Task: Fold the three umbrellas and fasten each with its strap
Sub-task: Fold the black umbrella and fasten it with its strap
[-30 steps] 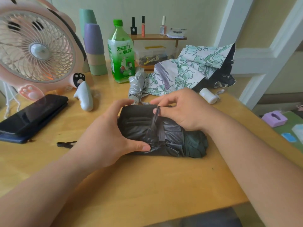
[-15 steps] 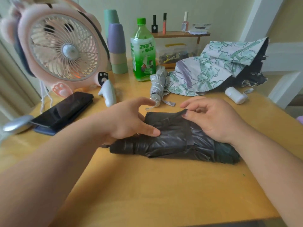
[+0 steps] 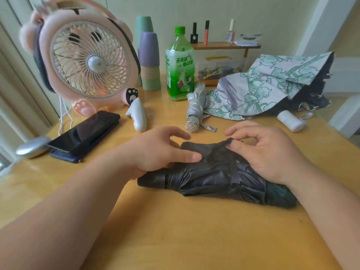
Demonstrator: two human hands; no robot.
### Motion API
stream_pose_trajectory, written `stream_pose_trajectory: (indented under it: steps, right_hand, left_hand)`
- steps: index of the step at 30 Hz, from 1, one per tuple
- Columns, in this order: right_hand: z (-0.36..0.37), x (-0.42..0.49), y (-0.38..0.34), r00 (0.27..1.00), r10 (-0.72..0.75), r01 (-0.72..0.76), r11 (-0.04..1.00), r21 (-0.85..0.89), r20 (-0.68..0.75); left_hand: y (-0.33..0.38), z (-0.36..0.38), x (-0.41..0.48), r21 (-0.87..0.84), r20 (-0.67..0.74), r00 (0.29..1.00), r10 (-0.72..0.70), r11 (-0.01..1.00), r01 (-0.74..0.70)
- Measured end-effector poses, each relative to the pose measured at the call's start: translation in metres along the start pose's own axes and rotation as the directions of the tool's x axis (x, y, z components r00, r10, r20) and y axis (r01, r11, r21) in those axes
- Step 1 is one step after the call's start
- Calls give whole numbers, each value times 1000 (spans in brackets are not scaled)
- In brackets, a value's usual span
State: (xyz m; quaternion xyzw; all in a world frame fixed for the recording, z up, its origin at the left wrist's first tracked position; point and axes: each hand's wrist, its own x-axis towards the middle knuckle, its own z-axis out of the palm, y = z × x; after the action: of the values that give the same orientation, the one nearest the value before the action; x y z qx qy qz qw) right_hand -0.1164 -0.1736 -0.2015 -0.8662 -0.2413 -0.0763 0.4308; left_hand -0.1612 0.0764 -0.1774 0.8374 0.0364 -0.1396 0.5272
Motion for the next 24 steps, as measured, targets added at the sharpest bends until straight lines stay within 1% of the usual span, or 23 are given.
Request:
stream_pose_trajectory:
  steps: [1,4,6,7,8,9,10,11,12,13,14,15,16,17,18,19,20,23,24]
  right_hand:
    - [0,0,0,1000,2,-2,1000,3,0]
    - [1,1,0,1000,7,-7,1000,7,-8]
    - [2,1,2,1000,12,-12,1000,14,-8]
    - [3,0,2,1000,13,-13,1000,15,-7]
    - [4,0,3,1000,14,-14,1000,18,-3]
    - [4,-1,2,1000,15,-16,1000,27,2]
    - [4,-2,2,1000,18,-18,999,42,5]
    - [4,-3,1,1000,19,-20,998,60,4]
    - [4,-4,0,1000,19,-19,997,74,0]
    - [4,-4,0,1000,16,-15,997,79,-8]
    - [3,-5,-1,1000,10,-9,997,78,-15]
    - [3,-4,-1,1000,5,-3,997,75,-19]
    - [4,-4,-1,1000,2,0,997,73,-21]
    - [4,-3,-1,1000,2,-1,997,73,-23]
    - [4,-2,-1,1000,7,-5,997,77,-25]
    - [4,-1,-1,999,17,-15,996,84,-28]
    - [3,-1,-2,999,32,-29,995,91,-29]
    - [2,1,0,995,98,-94,990,100,-34]
    - [1,2,1,992,122,-117,988,104,-36]
  left_hand:
    - [0,0,3,-13,-21,1000,6,1000,-6]
    - [1,3,10,-208,-128,991,-45,978,18]
    - [2,7,12,-242,-215,976,-46,970,-8]
    - [2,8,12,-186,-288,957,-28,982,-27]
    - [1,8,14,-51,-364,931,14,998,-35]
    - [2,9,14,122,-414,907,79,992,-31]
    - [3,10,14,267,-454,877,158,963,-36]
    - [6,9,12,358,-482,840,247,931,-68]
    - [11,6,7,412,-499,792,352,900,-140]
    - [16,2,-1,454,-481,737,475,854,-254]
    - [19,-1,-9,496,-396,693,603,775,-391]
    - [21,-2,-17,528,-234,677,698,676,-514]
    - [20,-1,-23,542,-43,678,734,587,-601]
    - [15,4,-26,572,126,693,710,519,-635]
    - [7,10,-26,629,236,708,665,451,-634]
    - [-2,17,-23,682,278,720,636,397,-614]
    - [-10,22,-19,709,262,728,633,386,-591]
    - [-18,27,-12,666,186,764,618,493,-561]
    - [-18,27,-10,659,180,766,617,502,-559]
